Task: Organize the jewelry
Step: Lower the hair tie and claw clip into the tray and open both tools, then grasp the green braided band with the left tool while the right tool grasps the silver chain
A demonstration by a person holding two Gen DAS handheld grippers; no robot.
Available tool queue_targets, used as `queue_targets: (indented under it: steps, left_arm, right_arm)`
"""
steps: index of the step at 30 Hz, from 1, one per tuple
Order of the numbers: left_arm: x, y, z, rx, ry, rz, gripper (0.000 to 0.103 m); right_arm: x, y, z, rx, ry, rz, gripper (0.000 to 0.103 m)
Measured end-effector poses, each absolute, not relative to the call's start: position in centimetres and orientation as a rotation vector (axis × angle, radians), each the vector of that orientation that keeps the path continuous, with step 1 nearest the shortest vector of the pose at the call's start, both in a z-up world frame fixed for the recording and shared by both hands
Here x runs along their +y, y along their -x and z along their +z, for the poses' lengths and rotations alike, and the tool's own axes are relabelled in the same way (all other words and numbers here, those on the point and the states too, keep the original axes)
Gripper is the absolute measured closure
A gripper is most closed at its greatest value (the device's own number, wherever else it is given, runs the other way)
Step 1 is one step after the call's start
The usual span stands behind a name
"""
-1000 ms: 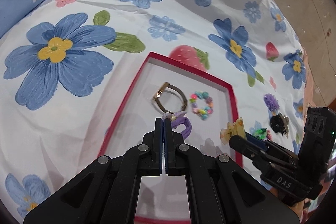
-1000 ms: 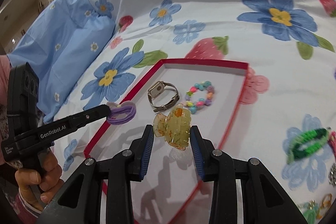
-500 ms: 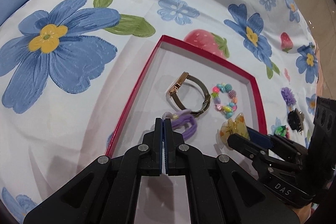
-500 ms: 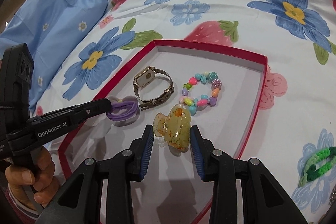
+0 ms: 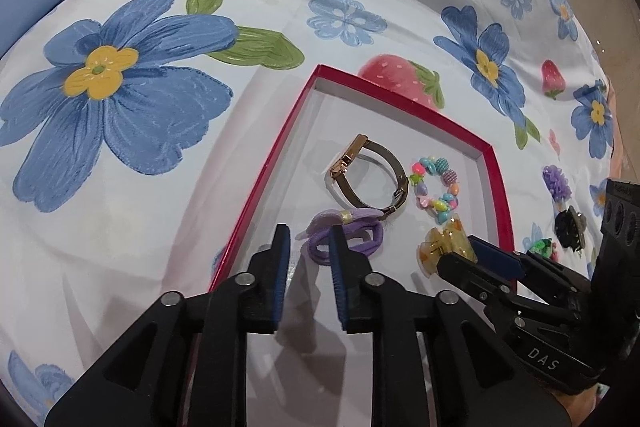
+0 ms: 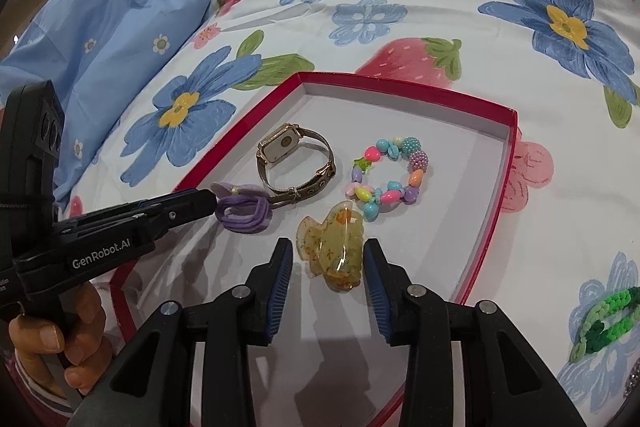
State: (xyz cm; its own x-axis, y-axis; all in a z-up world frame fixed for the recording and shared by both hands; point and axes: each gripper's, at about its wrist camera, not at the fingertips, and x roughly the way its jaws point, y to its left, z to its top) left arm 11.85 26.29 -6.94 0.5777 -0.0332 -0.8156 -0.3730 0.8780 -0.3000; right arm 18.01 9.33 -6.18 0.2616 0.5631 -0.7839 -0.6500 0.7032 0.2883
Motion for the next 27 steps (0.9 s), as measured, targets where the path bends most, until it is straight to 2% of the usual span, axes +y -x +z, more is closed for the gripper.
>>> queue_targets:
  steps: [2,7,11,16,18,27]
  left_arm:
    - [26.3,-11.5,-6.6,0.931,0.48,0.21,0.079]
    - [26.2,-10.7,-5.4,0.909,0.493,0.209,0.077]
    - [25.4,-10.0,-4.3,0.886,0.494,0.202,0.068]
    - [23.7,-9.4,-3.0,0.873,0.485,0.168,0.068]
    - [22.9,-9.2,-2.5,0.868,0.48,0.153,0.063]
    - [18.2,-9.0,-1.3,0.876,0.437,0.069,0.062]
  right_arm:
    - [9.3,-18.0,-6.0,1.013,0.09,0.822,0.051]
    - [8.4,-17.7,-5.3,1.008,0.048,0.826,0.051]
    - [6.6,-17.0,-3.9,0.974,0.0,0.826,0.051]
    - [3.3,-16.2,-1.9,0.93,-0.068,0.804,0.05]
    - [1.7,-15.8,-1.3,0.915,-0.088,0.786,0.05]
    - [-4.7,-14.6,-0.4,0.887,-0.154,0.698,0.048]
